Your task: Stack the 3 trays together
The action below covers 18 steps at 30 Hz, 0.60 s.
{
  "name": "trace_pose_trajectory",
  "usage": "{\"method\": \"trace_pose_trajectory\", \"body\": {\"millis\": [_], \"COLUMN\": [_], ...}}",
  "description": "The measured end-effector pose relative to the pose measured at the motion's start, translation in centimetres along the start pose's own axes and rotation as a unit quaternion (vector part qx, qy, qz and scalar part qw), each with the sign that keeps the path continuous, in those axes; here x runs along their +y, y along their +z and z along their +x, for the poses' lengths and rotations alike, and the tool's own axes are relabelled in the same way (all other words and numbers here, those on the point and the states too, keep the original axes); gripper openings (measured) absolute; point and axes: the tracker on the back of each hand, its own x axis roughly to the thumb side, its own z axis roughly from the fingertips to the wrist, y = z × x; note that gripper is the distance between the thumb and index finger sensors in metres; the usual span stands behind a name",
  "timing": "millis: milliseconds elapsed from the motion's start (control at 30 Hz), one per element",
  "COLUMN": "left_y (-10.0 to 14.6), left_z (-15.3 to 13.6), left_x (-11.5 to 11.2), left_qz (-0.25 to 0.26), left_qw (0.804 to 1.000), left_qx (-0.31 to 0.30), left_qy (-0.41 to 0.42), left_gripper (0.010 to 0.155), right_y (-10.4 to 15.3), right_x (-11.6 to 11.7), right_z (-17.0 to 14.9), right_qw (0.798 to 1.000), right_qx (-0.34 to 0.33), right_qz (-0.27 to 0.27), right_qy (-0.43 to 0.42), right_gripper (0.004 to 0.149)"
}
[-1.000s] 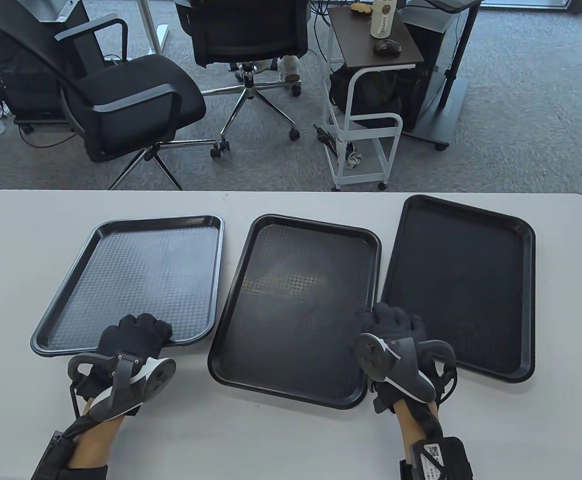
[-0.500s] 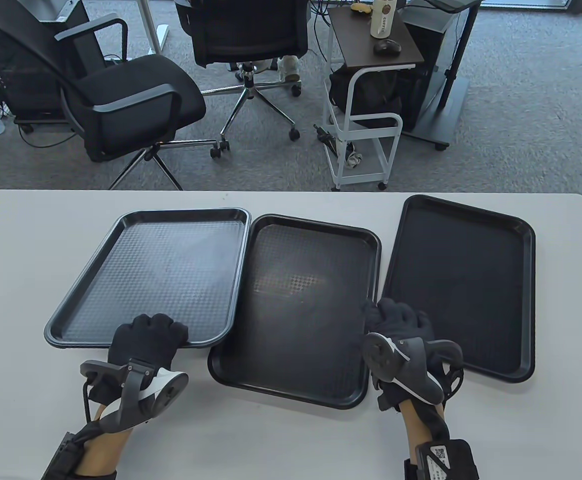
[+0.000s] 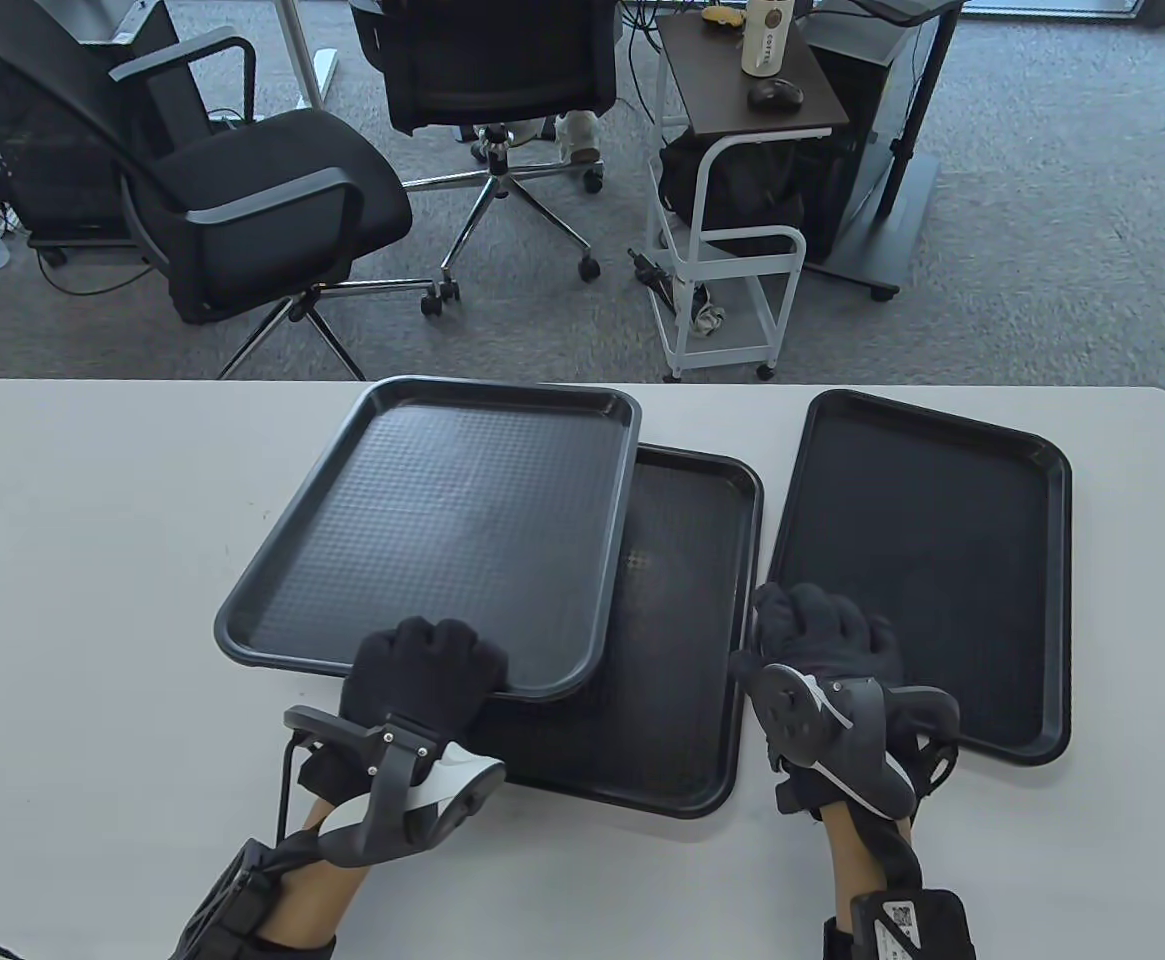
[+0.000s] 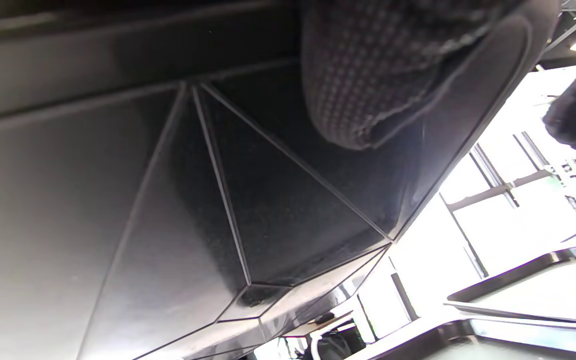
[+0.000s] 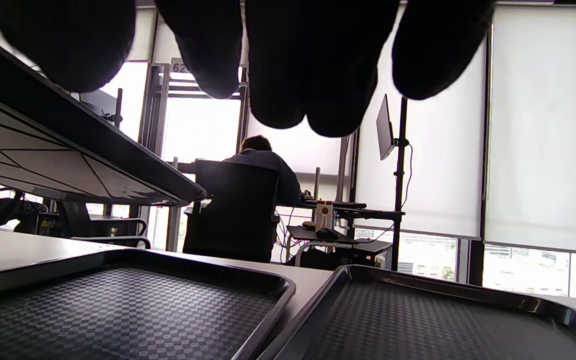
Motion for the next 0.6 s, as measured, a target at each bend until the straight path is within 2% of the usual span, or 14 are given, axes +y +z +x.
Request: {"method": "trace_pose_trajectory", "body": {"millis": [267,333,400,600], "left_y": [0.7,0.9,0.9,1.6], "left_z": [3.6,4.4,4.8,6.7], "left_x": [-1.8,-2.0,-2.3,-3.0], "left_qz": [-0.022,-0.016,-0.024,-0.026], "left_qw": [0.998,0.998,0.997,0.994], "left_qx": [-0.048,-0.066,-0.068,-0.108], "left_qy": [0.023,-0.007,0.011,-0.012], "left_gripper": [0.04,0.04,0.04,0.04], "right_y": [0.0,0.0,-0.1,-0.1], "right_x": [0.0,0.1,0.2,0.5], "right_z": [-0.8,-0.7,-0.6,-0.4], "right_qw": [1.0,1.0,1.0,1.0], "right_qx": [0.012,0.012,0.01,0.008], "right_qz": [-0.002,-0.001,0.002,0.01], "right_qy": [-0.002,-0.002,0.0,0.003], "right_gripper": [0.064,0.064,0.064,0.064]}}
